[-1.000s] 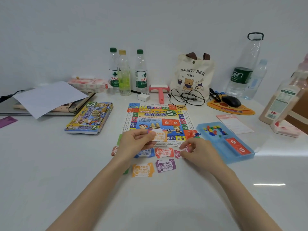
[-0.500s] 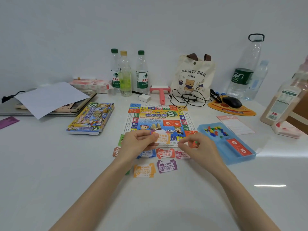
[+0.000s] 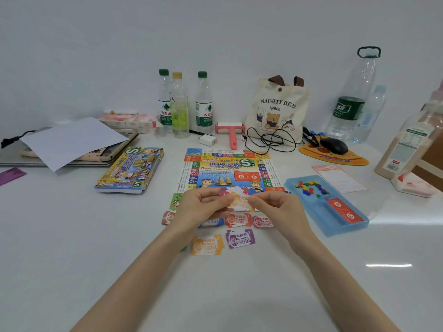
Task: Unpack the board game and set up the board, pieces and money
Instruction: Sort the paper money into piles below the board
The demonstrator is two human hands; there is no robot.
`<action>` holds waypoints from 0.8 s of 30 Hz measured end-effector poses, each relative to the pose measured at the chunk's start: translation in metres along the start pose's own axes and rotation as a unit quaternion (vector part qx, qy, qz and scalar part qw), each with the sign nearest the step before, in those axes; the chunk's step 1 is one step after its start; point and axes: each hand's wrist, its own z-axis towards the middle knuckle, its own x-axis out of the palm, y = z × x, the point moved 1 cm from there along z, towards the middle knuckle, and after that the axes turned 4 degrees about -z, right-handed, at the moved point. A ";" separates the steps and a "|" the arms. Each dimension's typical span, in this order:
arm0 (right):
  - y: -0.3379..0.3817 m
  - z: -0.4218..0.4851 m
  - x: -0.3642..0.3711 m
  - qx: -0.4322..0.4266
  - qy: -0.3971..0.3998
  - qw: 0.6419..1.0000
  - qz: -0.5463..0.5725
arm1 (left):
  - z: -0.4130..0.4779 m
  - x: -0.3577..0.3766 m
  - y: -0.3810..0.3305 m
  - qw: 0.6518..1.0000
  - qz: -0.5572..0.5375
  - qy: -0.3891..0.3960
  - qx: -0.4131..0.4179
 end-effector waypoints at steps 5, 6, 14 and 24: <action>0.001 -0.004 -0.001 0.008 0.006 1.000 -0.019 | 0.002 -0.004 -0.001 0.999 0.008 -0.022 0.022; 0.001 -0.004 -0.002 0.014 0.004 1.000 -0.015 | 0.003 -0.006 -0.002 0.999 -0.001 -0.033 0.024; 0.008 -0.010 0.019 0.025 0.117 0.991 -0.055 | 0.012 -0.027 -0.005 0.995 -0.055 -0.077 0.030; 0.004 -0.016 0.054 0.001 0.160 0.956 -0.244 | 0.017 -0.034 -0.003 0.995 -0.064 -0.076 0.007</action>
